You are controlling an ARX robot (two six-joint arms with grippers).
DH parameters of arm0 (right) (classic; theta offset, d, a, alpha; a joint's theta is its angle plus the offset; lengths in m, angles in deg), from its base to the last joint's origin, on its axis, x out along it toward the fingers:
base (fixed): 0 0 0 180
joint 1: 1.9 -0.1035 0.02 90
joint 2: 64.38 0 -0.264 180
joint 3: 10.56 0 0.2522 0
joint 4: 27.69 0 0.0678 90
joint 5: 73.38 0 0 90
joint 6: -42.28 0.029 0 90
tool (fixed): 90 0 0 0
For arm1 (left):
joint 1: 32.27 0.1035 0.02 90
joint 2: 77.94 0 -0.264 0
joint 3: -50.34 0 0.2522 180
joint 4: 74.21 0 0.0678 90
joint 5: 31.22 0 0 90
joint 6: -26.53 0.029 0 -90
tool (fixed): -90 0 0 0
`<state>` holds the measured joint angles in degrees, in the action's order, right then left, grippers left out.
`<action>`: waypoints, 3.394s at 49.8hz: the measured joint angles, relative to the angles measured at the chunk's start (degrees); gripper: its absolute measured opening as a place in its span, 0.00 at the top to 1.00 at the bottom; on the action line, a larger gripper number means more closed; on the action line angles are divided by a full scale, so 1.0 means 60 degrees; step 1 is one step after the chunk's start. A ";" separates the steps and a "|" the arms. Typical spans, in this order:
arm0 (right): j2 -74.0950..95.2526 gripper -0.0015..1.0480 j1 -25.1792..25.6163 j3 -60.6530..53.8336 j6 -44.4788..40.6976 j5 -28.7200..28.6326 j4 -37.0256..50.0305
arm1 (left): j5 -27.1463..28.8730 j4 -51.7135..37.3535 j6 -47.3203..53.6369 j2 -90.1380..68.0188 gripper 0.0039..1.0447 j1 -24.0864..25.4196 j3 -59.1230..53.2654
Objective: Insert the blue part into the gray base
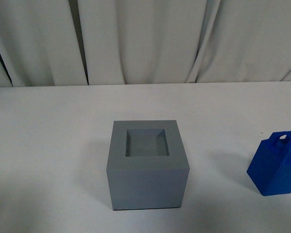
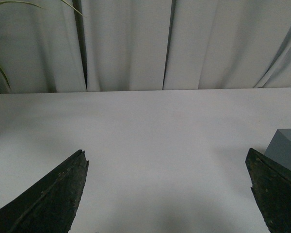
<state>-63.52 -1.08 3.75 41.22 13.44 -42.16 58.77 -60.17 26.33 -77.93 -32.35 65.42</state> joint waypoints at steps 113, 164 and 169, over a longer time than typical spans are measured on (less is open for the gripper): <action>1.7613 0.07 -0.0994 1.3318 -1.4134 -0.1843 -0.8965 | 0.0004 0.0000 0.0000 0.0000 0.06 0.0004 0.0000; 1.7329 0.55 -0.2408 1.5941 -1.3154 -0.3249 -1.0947 | 0.0004 0.0000 0.0000 0.0000 0.06 0.0000 0.0000; 1.7271 0.55 -0.2885 1.6265 -1.2863 -0.3242 -1.1012 | 0.0004 0.0000 0.0000 0.0000 0.06 0.0000 0.0000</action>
<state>40.11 -18.40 101.35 -35.96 -6.02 -108.23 58.79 -60.17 26.33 -77.93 -32.35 65.42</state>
